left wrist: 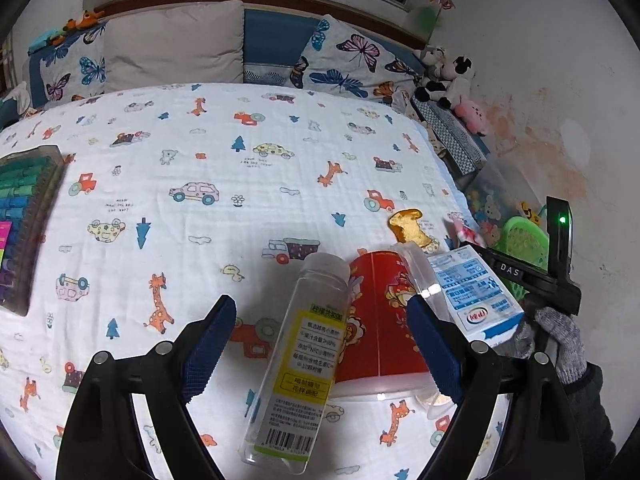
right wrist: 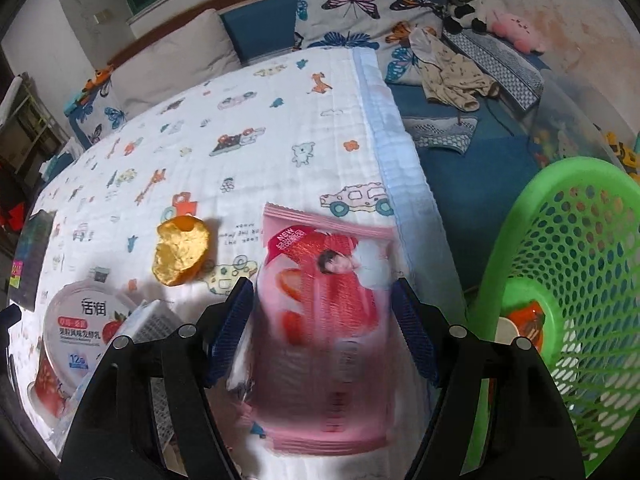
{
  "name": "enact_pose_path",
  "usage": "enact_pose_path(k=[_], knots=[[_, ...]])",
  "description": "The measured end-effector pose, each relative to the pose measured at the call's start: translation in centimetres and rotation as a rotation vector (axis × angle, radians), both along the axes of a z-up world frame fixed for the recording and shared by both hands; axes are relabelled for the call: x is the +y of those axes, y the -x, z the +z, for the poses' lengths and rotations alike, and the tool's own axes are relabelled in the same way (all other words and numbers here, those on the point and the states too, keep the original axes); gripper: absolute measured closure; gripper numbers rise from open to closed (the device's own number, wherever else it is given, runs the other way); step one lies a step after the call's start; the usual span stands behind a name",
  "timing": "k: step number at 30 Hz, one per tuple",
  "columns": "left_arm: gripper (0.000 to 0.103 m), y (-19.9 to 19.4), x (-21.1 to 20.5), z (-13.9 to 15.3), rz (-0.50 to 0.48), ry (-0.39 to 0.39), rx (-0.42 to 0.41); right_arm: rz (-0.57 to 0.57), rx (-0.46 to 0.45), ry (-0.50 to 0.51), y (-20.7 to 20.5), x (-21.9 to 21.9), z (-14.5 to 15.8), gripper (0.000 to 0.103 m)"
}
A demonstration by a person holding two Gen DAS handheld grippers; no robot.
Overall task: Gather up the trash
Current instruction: 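Grasp the pink wrapper with the right tool while the left tool approaches the bottle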
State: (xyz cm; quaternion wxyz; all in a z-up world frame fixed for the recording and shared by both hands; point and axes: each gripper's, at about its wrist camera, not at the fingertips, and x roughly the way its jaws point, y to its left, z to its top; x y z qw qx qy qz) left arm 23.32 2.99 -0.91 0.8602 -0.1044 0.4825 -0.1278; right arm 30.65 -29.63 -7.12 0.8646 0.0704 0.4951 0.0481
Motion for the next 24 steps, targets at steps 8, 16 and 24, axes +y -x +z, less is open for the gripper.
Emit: enact_pose_path(k=[8, 16, 24], knots=[[0.019, -1.1, -0.2, -1.9, 0.0, -0.026, 0.051, 0.001, 0.001, 0.012, 0.4, -0.6, -0.6, 0.045], [0.03, -1.2, -0.2, -3.4, -0.024, -0.023, 0.091, 0.005, -0.044, -0.025, 1.8, -1.1, 0.7, 0.046], [0.035, -2.2, -1.2, -4.6, -0.049, -0.078, 0.111, 0.015, -0.112, -0.044, 3.3, -1.3, 3.5, 0.046]])
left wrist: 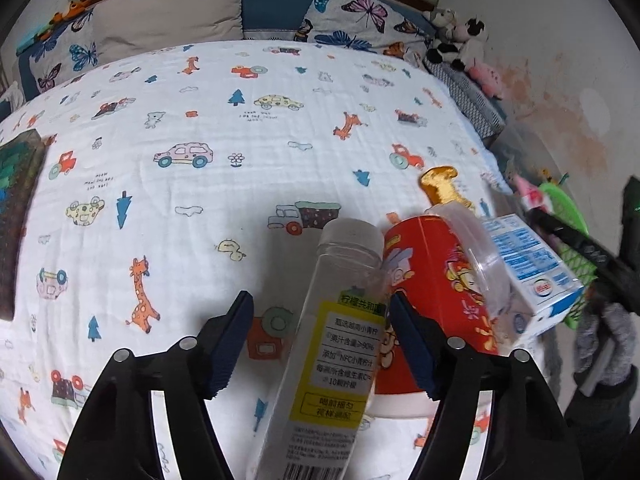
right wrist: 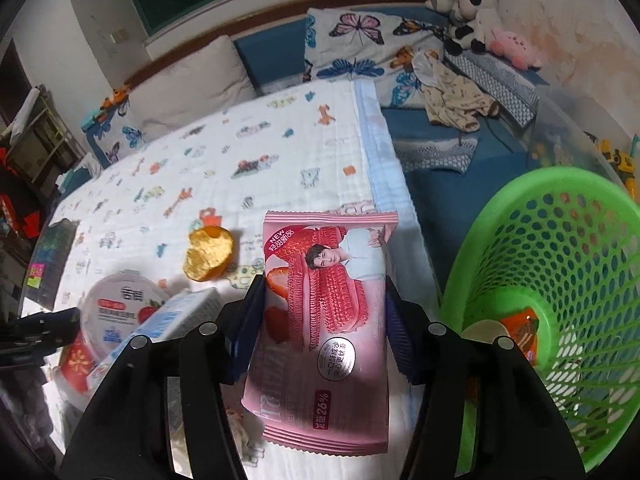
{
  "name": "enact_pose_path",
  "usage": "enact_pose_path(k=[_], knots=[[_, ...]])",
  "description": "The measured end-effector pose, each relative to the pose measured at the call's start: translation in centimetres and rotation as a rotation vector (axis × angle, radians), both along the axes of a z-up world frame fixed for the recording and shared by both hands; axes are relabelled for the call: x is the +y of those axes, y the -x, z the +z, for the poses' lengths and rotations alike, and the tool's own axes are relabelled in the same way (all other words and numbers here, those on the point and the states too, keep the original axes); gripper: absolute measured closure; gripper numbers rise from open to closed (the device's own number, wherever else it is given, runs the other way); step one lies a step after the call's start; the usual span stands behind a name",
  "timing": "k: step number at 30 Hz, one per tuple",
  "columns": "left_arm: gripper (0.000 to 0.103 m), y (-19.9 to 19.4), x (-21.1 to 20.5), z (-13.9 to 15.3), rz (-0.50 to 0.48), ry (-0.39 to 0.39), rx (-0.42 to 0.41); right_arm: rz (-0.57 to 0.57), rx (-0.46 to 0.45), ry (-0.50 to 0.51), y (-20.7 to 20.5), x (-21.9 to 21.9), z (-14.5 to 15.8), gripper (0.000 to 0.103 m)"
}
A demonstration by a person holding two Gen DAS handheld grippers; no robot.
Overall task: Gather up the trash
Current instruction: 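Grasp the pink wrapper with the right tool while the left tool approaches the bottle, then carry the pink wrapper into the basket with the right tool while the left tool grasps the clear bottle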
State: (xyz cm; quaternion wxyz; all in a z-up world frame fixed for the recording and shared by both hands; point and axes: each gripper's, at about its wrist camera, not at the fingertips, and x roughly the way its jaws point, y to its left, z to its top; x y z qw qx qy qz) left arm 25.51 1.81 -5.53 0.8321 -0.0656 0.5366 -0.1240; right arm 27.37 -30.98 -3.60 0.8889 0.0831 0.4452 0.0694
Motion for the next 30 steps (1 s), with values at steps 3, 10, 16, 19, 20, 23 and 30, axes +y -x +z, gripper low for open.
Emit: enact_pose_path(k=[3, 10, 16, 19, 20, 23, 30], knots=[[0.039, -0.4, -0.2, 0.0, -0.008, -0.011, 0.003, -0.001, -0.027, -0.003, 0.7, -0.4, 1.0, 0.046], [0.044, -2.0, -1.2, -1.1, -0.028, -0.043, 0.042, -0.009, -0.075, 0.001, 2.7, -2.0, 3.0, 0.046], [0.055, -1.9, -1.3, -1.1, -0.027, -0.004, 0.05, -0.029, -0.113, -0.008, 4.7, -3.8, 4.2, 0.047], [0.056, -1.4, -0.7, -0.8, -0.014, 0.012, 0.045, -0.041, -0.126, -0.013, 5.6, -4.9, 4.5, 0.047], [0.056, -1.2, -0.4, -0.6, -0.011, 0.018, 0.04, -0.048, -0.13, -0.011, 5.9, -5.2, 4.6, 0.047], [0.057, -0.2, 0.4, 0.7, -0.01, 0.039, 0.009, -0.074, -0.139, 0.001, 6.6, -6.2, 4.6, 0.047], [0.059, 2.3, 2.7, 5.8, -0.014, 0.062, -0.109, -0.154, -0.145, 0.043, 7.7, -9.5, 4.4, 0.046]])
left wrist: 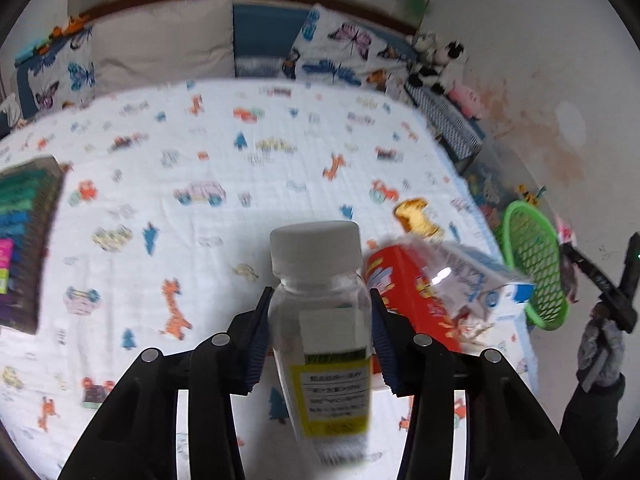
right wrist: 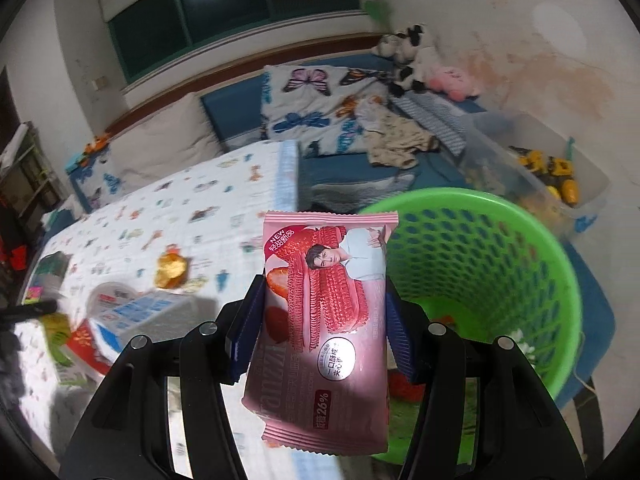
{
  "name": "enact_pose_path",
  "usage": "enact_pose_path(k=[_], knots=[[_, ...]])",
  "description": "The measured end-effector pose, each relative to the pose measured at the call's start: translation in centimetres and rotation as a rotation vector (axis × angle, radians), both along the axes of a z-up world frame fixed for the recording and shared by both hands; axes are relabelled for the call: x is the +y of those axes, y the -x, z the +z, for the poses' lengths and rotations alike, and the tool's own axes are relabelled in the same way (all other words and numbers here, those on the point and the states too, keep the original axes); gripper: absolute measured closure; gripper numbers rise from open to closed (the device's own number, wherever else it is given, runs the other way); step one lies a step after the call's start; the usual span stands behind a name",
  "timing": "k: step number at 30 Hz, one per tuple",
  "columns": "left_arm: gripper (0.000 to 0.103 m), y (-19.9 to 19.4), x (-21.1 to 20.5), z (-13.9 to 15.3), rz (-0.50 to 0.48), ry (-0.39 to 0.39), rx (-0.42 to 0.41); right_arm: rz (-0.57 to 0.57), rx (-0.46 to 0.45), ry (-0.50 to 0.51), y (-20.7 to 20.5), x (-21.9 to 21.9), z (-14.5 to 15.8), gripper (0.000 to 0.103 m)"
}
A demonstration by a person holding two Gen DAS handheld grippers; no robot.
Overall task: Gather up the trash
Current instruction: 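Carry the pink wrapper into the basket with the right tool while the left tool grasps the clear bottle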
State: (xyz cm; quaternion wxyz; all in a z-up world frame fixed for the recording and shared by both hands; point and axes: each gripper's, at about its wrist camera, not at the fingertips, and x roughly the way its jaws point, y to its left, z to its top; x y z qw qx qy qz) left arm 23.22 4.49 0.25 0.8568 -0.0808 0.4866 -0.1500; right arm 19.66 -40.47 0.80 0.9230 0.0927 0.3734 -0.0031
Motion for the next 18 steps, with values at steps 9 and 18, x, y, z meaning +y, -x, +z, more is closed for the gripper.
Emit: enact_pose_path(k=[9, 18], knots=[[0.059, 1.3, 0.7, 6.5, -0.003, -0.064, -0.146, -0.107, 0.062, 0.04, 0.7, -4.2, -2.3, 0.046], [0.059, 0.8, -0.4, 11.3, -0.004, -0.056, -0.225, -0.171, 0.113, 0.075, 0.2, -6.8, -4.8, 0.045]])
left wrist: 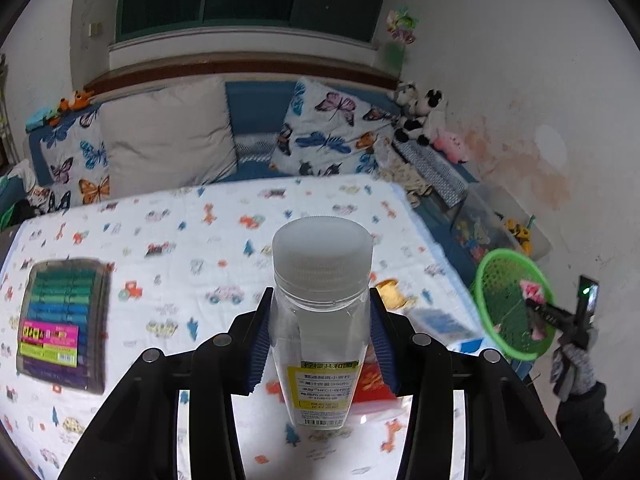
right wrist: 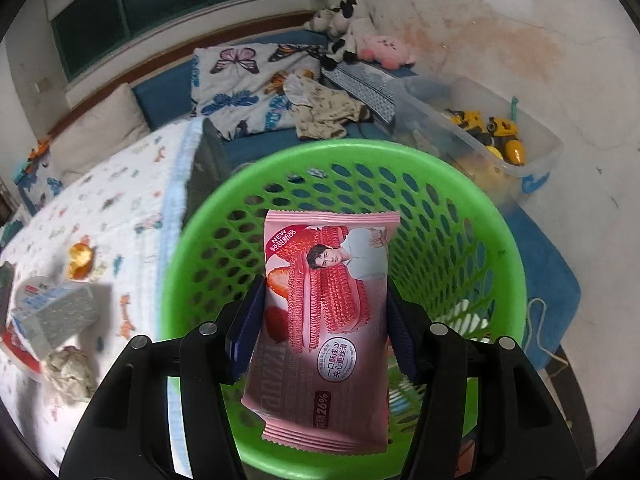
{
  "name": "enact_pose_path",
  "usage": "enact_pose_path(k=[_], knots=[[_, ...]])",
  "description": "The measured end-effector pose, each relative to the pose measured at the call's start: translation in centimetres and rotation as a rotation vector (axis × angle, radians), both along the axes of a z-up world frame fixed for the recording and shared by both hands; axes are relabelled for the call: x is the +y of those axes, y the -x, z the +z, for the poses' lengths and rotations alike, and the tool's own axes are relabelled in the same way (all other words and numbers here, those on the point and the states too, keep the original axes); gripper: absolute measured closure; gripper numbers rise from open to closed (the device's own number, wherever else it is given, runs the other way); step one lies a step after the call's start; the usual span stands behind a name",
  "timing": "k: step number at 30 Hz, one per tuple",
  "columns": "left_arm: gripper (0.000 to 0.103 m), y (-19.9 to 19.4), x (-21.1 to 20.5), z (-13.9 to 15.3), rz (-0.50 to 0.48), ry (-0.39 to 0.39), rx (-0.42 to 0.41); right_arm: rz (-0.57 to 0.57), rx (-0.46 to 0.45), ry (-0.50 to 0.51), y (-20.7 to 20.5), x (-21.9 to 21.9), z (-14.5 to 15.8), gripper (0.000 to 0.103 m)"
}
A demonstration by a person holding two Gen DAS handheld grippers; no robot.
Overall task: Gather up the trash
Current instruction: 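Carry the pink wrapper into the basket with the right tool while the left tool grasps the clear bottle, then carry the clear bottle over the basket and open the left tool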
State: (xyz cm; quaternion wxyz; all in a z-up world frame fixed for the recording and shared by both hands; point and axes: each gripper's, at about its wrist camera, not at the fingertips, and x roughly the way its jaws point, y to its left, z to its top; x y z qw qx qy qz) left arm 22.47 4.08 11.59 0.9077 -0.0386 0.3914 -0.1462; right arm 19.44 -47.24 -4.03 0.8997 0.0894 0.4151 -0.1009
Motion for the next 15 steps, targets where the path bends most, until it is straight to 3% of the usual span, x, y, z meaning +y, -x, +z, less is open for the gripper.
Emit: enact_pose_path(k=[9, 15], knots=[[0.059, -0.4, -6.8, 5.1, -0.124, 0.049, -0.085, -0.036, 0.003, 0.032, 0.2, -1.7, -0.4, 0.033], [0.059, -1.4, -13.1, 6.1, -0.226, 0.097, -0.085, -0.033, -0.026, 0.03, 0.9, -2.4, 0.3, 0.031]])
